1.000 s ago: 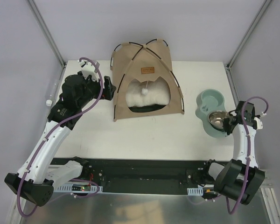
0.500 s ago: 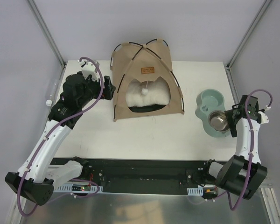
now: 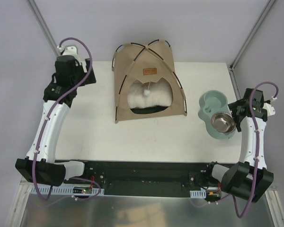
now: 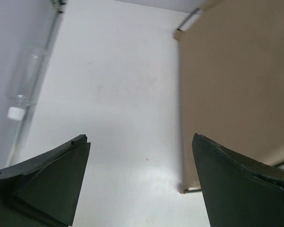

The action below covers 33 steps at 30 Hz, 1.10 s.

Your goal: Set up the pet tent

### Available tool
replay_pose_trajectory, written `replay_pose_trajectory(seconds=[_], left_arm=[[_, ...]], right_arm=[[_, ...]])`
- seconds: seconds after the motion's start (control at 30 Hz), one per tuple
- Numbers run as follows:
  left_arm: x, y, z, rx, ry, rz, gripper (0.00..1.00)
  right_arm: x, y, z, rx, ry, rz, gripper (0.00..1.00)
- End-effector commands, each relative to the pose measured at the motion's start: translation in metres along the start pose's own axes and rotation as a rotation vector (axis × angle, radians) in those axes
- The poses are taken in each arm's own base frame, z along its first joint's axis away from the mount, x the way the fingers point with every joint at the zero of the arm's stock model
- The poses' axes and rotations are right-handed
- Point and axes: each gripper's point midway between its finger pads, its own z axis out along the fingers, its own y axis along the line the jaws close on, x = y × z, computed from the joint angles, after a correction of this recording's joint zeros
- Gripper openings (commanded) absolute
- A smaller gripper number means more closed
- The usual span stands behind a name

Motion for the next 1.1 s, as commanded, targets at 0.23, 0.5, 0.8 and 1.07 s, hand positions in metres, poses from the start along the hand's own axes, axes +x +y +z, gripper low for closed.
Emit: replay_pose_trajectory(seconds=[0.23,0.5,0.8,1.07], left_arm=[[0.029,0.147,0.062,-0.456,0.25,0.106,0.92],[0.097,0.207,0.102,-0.579,0.498,0.221,0.67],[0.15,0.245,0.136,-0.543,0.671,0.305,0.64],[0.193,0.252,0.172,-0.451,0.742,0.356,0.64]], right_arm=[[-0.02,0.044,-0.024,-0.132,0.004,0.019,0.86],[-0.022,0.058,-0.027,-0.166,0.014,0.034,0.83],[-0.01,0.061,-0.035,-0.162,0.101,0.076,0.82],[0.009,0.054,-0.04,-0.164,0.163,0.105,0.8]])
